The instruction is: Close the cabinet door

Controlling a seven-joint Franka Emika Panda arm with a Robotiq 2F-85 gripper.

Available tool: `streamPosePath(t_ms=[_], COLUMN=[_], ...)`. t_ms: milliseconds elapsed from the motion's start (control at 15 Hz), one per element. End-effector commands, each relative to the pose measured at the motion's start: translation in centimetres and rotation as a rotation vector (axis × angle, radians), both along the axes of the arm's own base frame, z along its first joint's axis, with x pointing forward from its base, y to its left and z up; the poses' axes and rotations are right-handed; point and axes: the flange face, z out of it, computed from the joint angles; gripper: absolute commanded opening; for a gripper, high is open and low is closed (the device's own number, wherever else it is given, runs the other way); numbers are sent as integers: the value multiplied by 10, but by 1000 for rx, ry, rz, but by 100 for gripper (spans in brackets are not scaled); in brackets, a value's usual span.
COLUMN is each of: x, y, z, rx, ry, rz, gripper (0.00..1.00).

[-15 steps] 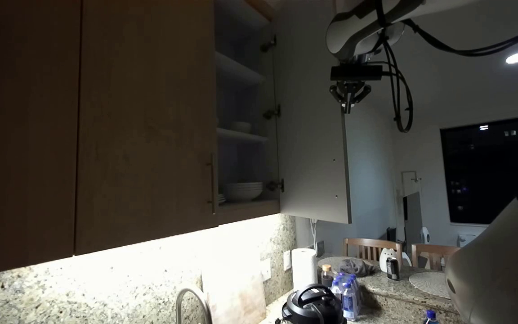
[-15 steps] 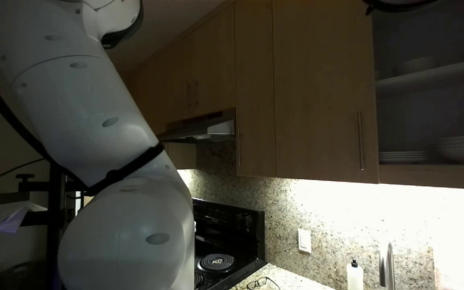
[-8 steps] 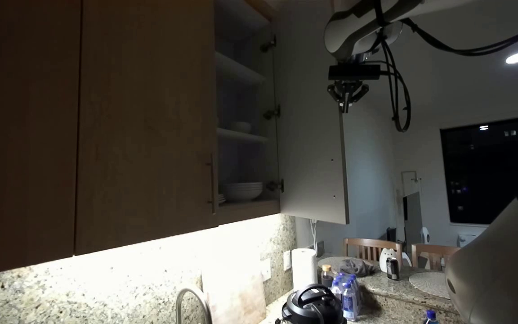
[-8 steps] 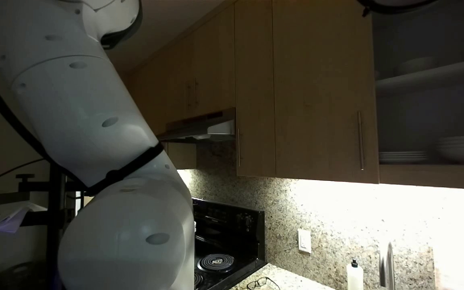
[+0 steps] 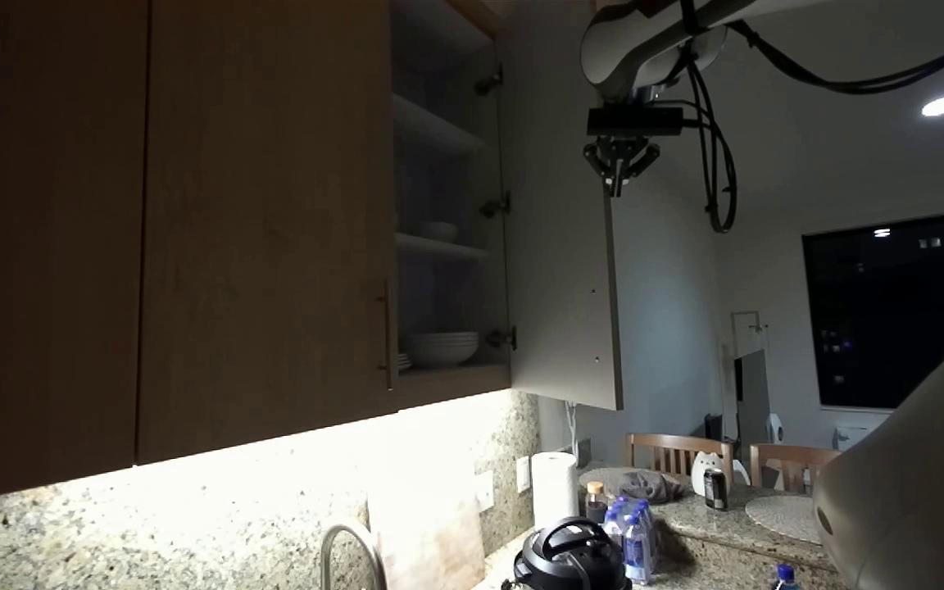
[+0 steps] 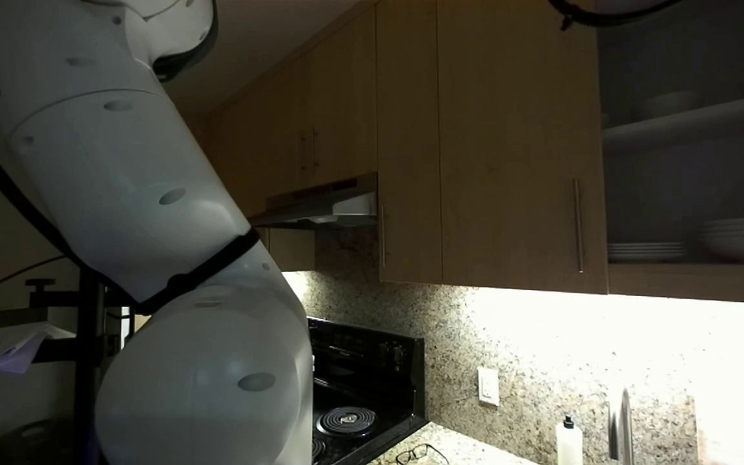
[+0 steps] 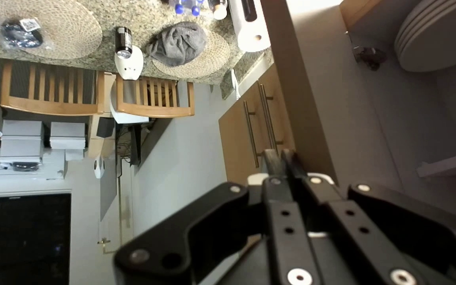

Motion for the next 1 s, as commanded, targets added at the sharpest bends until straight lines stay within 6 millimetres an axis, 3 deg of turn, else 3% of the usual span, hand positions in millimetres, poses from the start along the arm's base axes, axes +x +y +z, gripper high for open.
streamPosePath(t_ms=[0,933], x=[13,41], y=[14,59], z=[5,10], rx=[-24,-54], ry=[-16,-5], rz=[32,127], gripper=[8,8])
